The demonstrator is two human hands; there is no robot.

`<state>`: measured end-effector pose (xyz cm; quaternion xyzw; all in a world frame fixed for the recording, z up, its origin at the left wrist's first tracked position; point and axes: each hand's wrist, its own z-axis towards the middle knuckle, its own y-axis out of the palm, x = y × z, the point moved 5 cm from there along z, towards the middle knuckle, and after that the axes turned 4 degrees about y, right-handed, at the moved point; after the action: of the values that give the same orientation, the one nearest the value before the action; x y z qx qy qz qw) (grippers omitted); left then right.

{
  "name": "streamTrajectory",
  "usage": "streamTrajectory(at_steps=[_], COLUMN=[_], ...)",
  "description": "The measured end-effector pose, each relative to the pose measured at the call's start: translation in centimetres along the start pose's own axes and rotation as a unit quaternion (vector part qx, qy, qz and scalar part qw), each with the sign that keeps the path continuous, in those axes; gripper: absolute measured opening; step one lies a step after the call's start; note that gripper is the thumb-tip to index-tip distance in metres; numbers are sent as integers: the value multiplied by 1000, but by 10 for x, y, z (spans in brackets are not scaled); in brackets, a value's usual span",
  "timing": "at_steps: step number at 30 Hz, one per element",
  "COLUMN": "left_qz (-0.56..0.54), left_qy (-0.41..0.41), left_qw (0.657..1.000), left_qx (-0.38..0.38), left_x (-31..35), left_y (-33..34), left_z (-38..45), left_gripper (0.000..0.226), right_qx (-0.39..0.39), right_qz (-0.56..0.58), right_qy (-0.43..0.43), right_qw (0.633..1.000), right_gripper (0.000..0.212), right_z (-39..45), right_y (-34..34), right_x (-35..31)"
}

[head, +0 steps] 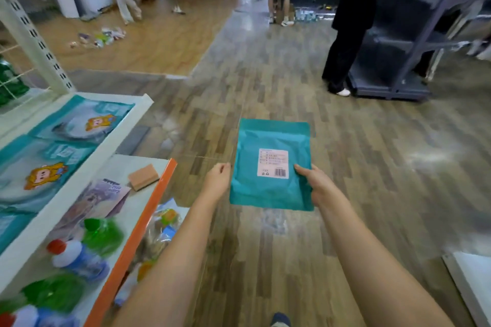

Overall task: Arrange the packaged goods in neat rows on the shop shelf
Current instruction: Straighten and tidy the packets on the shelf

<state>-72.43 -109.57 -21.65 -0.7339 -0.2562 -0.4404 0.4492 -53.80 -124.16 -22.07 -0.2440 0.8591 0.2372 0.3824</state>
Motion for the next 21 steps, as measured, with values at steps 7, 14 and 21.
streamTrajectory(at_steps=[7, 14, 21], left_qz=[-45, -107, -163], left_qy=[-48, -99, -104], left_qw=[995, 983, 976], left_qx=[75, 111, 102], left_x=[8, -10, -25], left_y=[-5, -30, -67], left_z=[20, 21, 46], left_gripper=[38, 31, 42], right_qx=[-70, -122, -149], right_qz=[-70, -99, -100], right_qy=[-13, 42, 38], right_qw=[995, 987, 983], right_gripper=[16, 22, 22], right_z=[41, 68, 81], right_y=[24, 66, 121], right_x=[-37, -14, -9])
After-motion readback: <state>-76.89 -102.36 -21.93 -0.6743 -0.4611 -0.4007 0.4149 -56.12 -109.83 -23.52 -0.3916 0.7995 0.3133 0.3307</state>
